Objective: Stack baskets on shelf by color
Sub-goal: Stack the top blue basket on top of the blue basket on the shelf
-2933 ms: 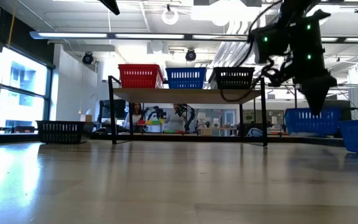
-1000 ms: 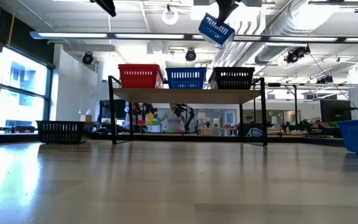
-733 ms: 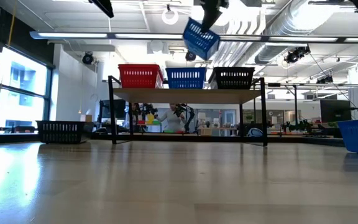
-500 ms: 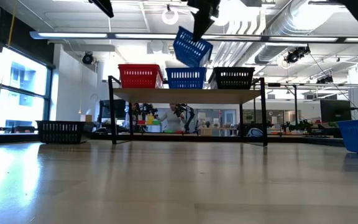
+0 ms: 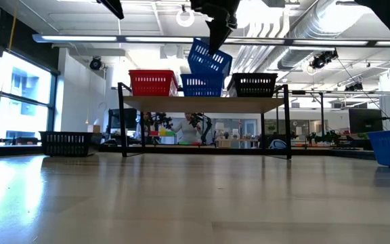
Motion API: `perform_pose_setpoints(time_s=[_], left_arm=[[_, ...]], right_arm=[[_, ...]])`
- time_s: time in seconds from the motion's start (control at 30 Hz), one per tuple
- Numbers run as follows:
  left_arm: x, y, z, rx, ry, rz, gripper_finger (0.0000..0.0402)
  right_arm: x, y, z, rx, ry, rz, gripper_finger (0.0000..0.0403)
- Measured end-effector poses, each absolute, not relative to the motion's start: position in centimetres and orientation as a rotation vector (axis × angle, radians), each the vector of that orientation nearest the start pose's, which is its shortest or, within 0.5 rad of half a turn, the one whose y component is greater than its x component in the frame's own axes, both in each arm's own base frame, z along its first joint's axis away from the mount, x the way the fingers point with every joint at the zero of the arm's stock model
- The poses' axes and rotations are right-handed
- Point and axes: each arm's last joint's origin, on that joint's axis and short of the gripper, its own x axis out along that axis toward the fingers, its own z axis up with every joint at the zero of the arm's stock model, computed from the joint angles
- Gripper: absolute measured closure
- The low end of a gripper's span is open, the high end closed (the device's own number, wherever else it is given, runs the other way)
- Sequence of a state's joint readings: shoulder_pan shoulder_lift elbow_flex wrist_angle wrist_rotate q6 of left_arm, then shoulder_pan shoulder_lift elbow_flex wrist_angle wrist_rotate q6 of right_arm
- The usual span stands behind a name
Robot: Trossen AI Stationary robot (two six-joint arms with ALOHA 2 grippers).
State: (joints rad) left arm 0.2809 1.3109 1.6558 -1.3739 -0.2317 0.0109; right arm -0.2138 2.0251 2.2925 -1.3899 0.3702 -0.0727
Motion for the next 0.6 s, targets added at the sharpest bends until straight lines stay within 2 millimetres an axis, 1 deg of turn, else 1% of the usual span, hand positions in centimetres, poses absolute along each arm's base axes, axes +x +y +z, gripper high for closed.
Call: perform_pose_setpoints(time_s=[0.4,0.6], left_arm=[[20.2,6.5,41.6,-0.016,1.042,0.46,0.0236],[20.2,6.5,41.6,-0.016,1.042,0.46,0.0236]], right_arm=[[39.1,-9.6,36.5,-0.182,1.225,-0.446,0.0403],[39.2,-9.6,36.4,-0.187,1.224,-0.444,0.0403]])
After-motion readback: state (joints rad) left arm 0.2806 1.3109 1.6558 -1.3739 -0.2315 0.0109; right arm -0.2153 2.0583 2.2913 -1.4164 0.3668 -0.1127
